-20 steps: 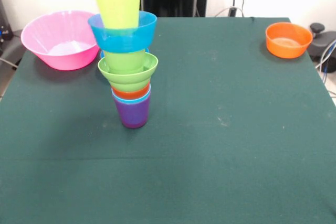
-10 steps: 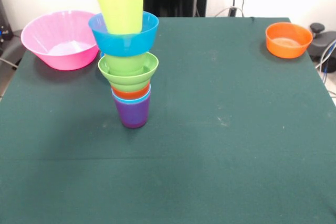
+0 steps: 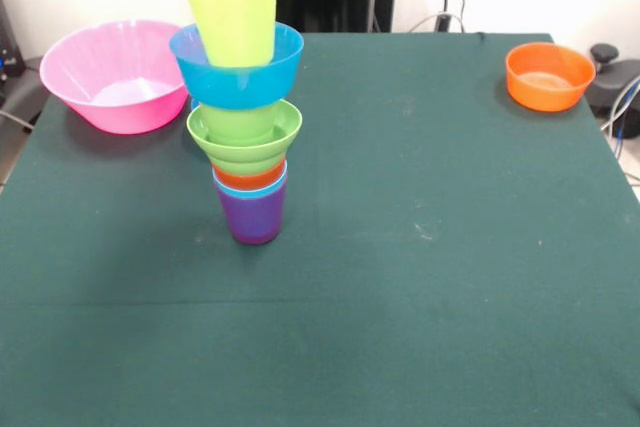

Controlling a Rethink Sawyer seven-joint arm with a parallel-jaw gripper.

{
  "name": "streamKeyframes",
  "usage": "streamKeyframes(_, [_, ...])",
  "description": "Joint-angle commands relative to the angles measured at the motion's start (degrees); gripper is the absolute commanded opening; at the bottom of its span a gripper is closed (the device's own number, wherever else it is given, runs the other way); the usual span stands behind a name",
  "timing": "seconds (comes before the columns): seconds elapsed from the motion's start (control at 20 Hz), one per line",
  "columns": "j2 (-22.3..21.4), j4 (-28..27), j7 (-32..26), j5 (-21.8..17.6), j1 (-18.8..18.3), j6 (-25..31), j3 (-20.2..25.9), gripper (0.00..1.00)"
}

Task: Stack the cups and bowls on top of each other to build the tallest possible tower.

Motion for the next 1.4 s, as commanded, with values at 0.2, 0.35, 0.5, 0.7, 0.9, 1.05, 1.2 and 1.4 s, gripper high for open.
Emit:
streamKeyframes(0.2, [0.9, 3.1, -7.7, -2.6, 2.1, -3.6, 0.8, 0.0])
streamKeyframes(0.35, [1.5, 1.9, -8.1, -3.4, 2.4, -3.1, 0.4, 0.0])
streamKeyframes(0.5, [1.6, 2.0, -8.4, -4.2, 2.5, -3.6, 0.3, 0.0])
streamKeyframes(0.7, [1.8, 2.7, -8.6, -5.4, 2.4, -5.2, 0.0, 0.0])
streamKeyframes(0.9, [2.2, 2.8, -9.1, -6.5, 2.2, -6.4, -0.4, 0.0])
streamKeyframes(1.05, [2.6, 3.0, -9.5, -7.3, 2.0, -7.4, -0.6, 0.0])
streamKeyframes(1.2, [2.5, 3.3, -8.9, -7.4, 1.9, -8.4, -0.4, 0.0])
streamKeyframes(1.4, [3.5, 1.0, -8.6, -7.7, 2.7, -8.5, -0.4, 0.0])
